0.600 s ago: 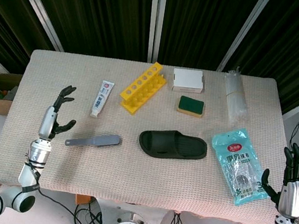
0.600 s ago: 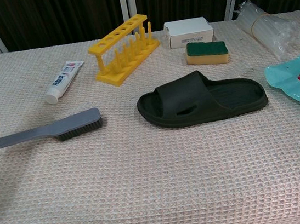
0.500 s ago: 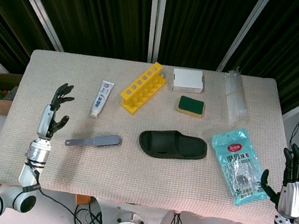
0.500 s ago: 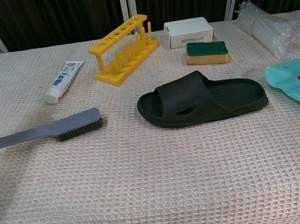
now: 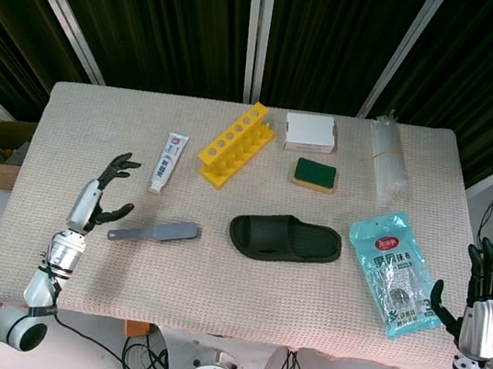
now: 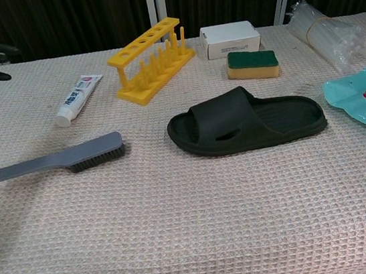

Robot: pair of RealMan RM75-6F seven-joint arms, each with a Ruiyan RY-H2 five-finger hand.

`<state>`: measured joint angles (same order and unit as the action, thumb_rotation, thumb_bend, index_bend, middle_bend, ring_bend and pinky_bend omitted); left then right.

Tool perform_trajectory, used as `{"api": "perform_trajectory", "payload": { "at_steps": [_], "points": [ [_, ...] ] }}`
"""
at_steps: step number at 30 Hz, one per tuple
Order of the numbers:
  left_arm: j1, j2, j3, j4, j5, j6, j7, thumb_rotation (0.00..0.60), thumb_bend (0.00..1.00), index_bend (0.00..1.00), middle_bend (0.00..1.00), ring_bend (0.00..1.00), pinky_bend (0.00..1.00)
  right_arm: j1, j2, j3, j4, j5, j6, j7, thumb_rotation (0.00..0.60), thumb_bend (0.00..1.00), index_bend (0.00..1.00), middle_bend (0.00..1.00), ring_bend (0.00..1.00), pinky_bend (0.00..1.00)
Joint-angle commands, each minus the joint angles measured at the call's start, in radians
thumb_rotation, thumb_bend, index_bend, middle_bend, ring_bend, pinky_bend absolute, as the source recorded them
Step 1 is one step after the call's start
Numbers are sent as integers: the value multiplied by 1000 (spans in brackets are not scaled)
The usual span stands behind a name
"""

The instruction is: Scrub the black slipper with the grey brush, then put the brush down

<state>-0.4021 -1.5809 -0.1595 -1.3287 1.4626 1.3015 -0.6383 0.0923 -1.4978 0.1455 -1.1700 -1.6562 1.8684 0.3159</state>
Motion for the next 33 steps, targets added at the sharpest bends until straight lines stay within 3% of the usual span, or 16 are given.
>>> {"api": "perform_trajectory", "payload": {
  "at_steps": [1, 6, 8, 14, 33],
  "points": [
    [-26, 20, 79, -6, -3, -92, 538, 197, 82, 279, 330, 214, 265, 0, 0, -1, -1, 0, -2, -1, 600, 532, 0, 0, 0, 0],
    [-38, 1, 100, -19, -25, -135, 711, 278, 68, 308, 336, 234, 282, 0, 1, 0, -4, 6, -5, -5, 600, 526, 0, 0, 0, 0],
    [-42, -23, 105, -7, -37, -152, 742, 285, 58, 307, 333, 234, 281, -1, 3, 0, -7, 14, -11, -3, 600, 511, 0, 0, 0, 0],
    [-51, -94, 92, 43, -69, -170, 764, 286, 59, 306, 333, 234, 291, -4, 4, -1, -4, 25, -22, 1, 600, 489, 0, 0, 0, 0],
    [-72, -148, 59, 77, -112, -175, 821, 333, 178, 364, 385, 285, 353, -9, 13, 5, 6, 39, -24, 26, 600, 484, 0, 0, 0, 0]
  ]
}}
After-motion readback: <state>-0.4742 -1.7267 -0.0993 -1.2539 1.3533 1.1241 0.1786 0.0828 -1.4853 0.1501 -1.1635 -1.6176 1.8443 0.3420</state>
